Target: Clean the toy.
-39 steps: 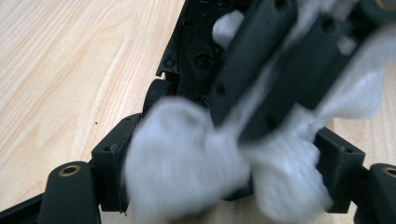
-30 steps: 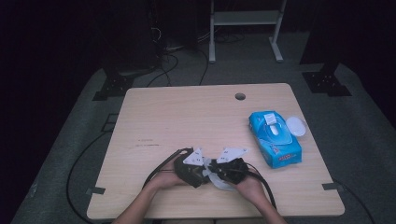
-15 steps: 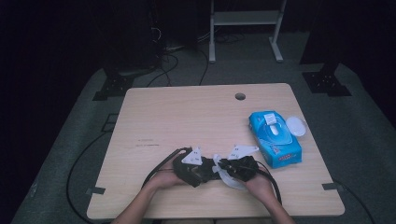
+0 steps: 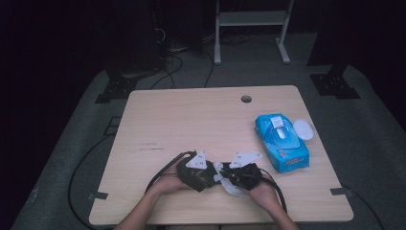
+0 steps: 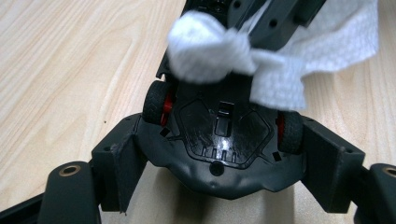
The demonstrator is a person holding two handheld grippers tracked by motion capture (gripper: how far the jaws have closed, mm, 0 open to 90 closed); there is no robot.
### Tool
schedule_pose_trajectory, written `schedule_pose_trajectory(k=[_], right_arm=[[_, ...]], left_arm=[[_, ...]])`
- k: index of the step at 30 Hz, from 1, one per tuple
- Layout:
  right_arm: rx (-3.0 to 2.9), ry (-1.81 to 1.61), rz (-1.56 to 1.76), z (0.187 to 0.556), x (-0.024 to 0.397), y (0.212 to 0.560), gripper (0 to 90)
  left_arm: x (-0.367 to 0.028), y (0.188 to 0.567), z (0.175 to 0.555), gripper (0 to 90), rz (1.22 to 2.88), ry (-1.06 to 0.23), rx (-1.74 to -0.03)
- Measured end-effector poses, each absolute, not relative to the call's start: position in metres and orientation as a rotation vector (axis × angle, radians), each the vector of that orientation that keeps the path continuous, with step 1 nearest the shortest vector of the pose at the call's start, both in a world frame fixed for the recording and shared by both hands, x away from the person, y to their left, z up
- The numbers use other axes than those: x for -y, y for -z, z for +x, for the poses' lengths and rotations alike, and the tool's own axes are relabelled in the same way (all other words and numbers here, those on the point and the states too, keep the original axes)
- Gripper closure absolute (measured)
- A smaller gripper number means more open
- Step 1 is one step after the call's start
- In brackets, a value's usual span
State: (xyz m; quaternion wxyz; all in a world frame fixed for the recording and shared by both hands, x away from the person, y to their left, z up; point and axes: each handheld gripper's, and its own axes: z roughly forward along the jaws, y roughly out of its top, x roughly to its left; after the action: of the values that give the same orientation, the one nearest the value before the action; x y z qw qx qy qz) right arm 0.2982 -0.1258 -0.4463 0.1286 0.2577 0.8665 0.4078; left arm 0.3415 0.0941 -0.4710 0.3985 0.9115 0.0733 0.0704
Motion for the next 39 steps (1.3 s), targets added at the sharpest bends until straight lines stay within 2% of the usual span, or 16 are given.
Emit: schedule_pose_trajectory(k=[8,15,22,29,39], right_arm=[[-2.569,-1.225,0.686,0.297,0.099,0.449,84.0],[-2.554,-1.250,0.751,0.300,0.115,0.448,84.0],[-2.581,-1.248,0.689,0.299,0.097,0.449,84.0],[-2.543,-1.215,0.762,0.301,0.119,0.446,84.0],[-2.599,-1.203,0.644,0.307,0.076,0.445,84.0]], left_arm=[[-0.095,0.472,0.342,23.4,2.333,-0.193,-0.178],[-0.095,0.472,0.343,23.4,2.312,-0.180,-0.196],[-0.095,0.472,0.342,23.5,2.319,-0.190,-0.191],[-0.095,0.471,0.342,23.5,2.303,-0.188,-0.197],[-0.096,0.471,0.341,23.5,2.315,-0.195,-0.196]])
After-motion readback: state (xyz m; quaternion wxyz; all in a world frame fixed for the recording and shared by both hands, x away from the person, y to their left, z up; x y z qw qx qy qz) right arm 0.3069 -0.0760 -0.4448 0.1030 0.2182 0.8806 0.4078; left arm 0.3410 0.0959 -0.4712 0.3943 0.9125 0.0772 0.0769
